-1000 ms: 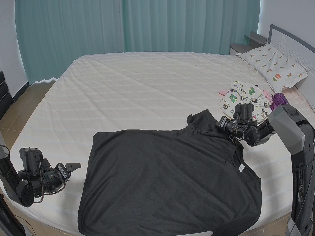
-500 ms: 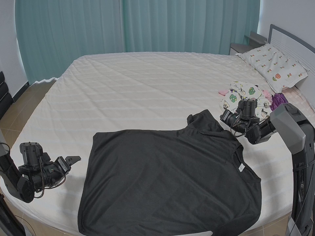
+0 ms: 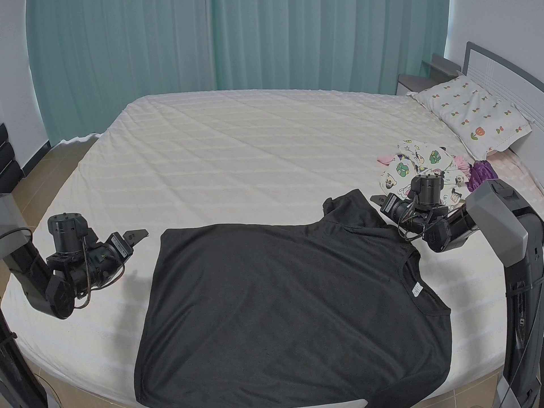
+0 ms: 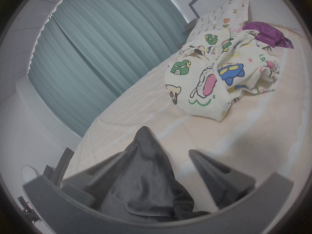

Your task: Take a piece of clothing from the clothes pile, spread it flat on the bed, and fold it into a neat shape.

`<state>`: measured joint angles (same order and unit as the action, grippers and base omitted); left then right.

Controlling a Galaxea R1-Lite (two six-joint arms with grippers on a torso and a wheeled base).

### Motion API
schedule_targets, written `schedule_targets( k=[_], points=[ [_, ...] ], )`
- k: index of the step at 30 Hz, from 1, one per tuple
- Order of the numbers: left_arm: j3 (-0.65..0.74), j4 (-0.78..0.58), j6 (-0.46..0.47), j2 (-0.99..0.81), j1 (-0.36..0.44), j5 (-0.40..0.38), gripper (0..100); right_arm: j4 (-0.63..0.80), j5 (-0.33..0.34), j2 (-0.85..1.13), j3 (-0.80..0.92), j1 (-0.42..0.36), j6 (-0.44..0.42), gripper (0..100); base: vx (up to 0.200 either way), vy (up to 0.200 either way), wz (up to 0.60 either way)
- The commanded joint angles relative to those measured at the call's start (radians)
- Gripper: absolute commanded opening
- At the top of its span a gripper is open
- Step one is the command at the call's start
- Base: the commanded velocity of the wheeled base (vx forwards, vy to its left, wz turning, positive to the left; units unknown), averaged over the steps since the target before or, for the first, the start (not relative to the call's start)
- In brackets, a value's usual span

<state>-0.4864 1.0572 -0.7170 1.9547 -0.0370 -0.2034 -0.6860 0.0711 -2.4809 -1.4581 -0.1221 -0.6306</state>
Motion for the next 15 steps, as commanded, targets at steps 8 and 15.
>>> schedule_targets(
  k=[8, 15],
  points=[
    [-0.396, -0.217, -0.007, 0.227, 0.132, 0.141, 100, 0.008, 0.05, -0.004, 0.008, -0.011, 0.002, 100, 0.0, 0.0, 0.0],
    [-0.408, -0.226, -0.053, 0.219, 0.144, 0.142, 100, 0.068, 0.052, -0.035, -0.061, -0.019, 0.006, 100, 0.0, 0.0, 0.0]
  ],
)
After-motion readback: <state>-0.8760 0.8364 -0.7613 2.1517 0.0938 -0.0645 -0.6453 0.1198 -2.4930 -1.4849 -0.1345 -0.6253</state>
